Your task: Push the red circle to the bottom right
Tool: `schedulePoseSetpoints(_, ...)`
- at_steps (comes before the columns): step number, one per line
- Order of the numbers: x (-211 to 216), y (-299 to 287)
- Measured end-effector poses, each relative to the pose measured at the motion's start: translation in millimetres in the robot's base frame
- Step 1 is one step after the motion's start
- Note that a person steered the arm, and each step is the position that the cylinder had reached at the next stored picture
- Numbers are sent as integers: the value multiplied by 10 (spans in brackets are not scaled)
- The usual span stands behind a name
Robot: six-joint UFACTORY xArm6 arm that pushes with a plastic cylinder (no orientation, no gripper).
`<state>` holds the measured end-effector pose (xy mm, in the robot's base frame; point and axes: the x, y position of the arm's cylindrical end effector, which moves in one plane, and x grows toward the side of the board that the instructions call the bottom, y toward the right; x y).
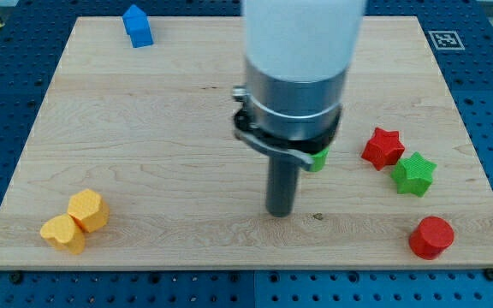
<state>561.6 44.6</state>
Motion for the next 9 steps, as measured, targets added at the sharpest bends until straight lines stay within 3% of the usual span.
schedulePoseSetpoints(1, 29, 324)
schedulePoseSetpoints(3, 569, 811)
schedulePoseSetpoints(9, 567, 1371)
